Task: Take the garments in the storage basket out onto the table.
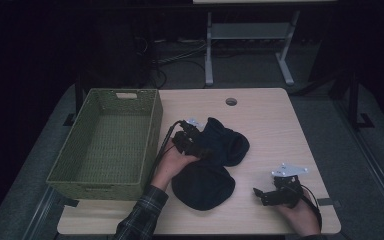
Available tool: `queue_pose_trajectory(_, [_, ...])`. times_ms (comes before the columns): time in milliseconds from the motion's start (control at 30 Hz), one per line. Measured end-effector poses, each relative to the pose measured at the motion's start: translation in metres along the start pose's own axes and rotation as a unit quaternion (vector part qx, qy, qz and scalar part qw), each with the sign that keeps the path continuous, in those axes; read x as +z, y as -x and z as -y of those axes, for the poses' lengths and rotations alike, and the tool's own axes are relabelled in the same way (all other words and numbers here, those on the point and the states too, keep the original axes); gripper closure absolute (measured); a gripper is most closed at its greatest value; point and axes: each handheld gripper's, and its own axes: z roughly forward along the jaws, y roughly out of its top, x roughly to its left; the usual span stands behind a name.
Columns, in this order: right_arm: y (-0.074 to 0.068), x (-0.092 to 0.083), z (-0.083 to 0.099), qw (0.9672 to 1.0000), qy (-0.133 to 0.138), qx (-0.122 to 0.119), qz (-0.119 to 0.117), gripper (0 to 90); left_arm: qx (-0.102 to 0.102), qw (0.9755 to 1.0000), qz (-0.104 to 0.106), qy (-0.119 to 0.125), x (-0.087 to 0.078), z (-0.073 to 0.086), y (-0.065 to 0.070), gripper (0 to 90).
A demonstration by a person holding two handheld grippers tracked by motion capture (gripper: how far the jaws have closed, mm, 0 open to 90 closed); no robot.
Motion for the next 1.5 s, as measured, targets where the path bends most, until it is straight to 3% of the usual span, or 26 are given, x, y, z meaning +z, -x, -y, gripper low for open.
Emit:
queue_pose_trajectory(200, [0.0, 0.0, 0.0, 1.0, 0.0, 0.0, 0.0, 2.4, -0.016, 0.9992, -0.024, -0.029, 0.009, 0.01, -0.009, 12.8])
queue_pose_trajectory(400, [0.0, 0.0, 0.0, 1.0, 0.0, 0.0, 0.0, 2.4, -0.013, 0.9973, -0.036, -0.062, 0.021, 0.018, -0.014, 12.7])
queue_pose_trajectory(600, [0.0, 0.0, 0.0, 1.0, 0.0, 0.0, 0.0, 2.4, -0.008, 0.9964, -0.047, -0.07, 0.023, 0.02, -0.015, 12.6])
queue_pose_trajectory(667, [0.0, 0.0, 0.0, 1.0, 0.0, 0.0, 0.0, 2.4, -0.007, 0.9962, -0.059, -0.064, 0.021, 0.02, -0.014, 12.6])
queue_pose_trajectory(767, [0.0, 0.0, 0.0, 1.0, 0.0, 0.0, 0.0, 2.4, 0.011, 0.9932, -0.097, -0.063, 0.017, 0.018, -0.01, 12.6])
queue_pose_trajectory(833, [0.0, 0.0, 0.0, 1.0, 0.0, 0.0, 0.0, 2.4, 0.025, 0.9897, -0.121, -0.072, 0.014, 0.015, -0.008, 12.6])
queue_pose_trajectory(900, [0.0, 0.0, 0.0, 1.0, 0.0, 0.0, 0.0, 2.4, 0.037, 0.9866, -0.136, -0.081, 0.013, 0.013, -0.005, 12.6])
queue_pose_trajectory(967, [0.0, 0.0, 0.0, 1.0, 0.0, 0.0, 0.0, 2.4, 0.038, 0.985, -0.146, -0.084, 0.013, 0.012, -0.004, 12.6])
queue_pose_trajectory(1000, [0.0, 0.0, 0.0, 1.0, 0.0, 0.0, 0.0, 2.4, 0.035, 0.9855, -0.143, -0.084, 0.013, 0.012, -0.004, 12.6])
queue_pose_trajectory(1067, [0.0, 0.0, 0.0, 1.0, 0.0, 0.0, 0.0, 2.4, 0.029, 0.9896, -0.127, -0.062, 0.012, 0.013, -0.005, 12.8])
queue_pose_trajectory(1133, [0.0, 0.0, 0.0, 1.0, 0.0, 0.0, 0.0, 2.4, 0.023, 0.9915, -0.117, -0.053, 0.011, 0.014, -0.006, 13.0])
queue_pose_trajectory(1267, [0.0, 0.0, 0.0, 1.0, 0.0, 0.0, 0.0, 2.4, 0.021, 0.9935, -0.1, -0.05, 0.009, 0.017, -0.007, 12.9])
queue_pose_trajectory(1367, [0.0, -0.002, -0.003, 1.0, 0.003, -0.007, -0.002, 15.3, 0.021, 0.9943, -0.092, -0.049, 0.008, 0.018, -0.004, 12.9])
queue_pose_trajectory(1433, [-0.002, -0.002, -0.011, 0.9999, -0.006, -0.009, 0.007, 15.7, 0.02, 0.9948, -0.088, -0.046, 0.008, 0.018, -0.003, 12.9])
queue_pose_trajectory(1500, [-0.004, -0.004, -0.02, 1.0, 0.002, -0.009, 0.001, 17.4, 0.022, 0.9951, -0.085, -0.046, 0.007, 0.018, -0.003, 12.9])
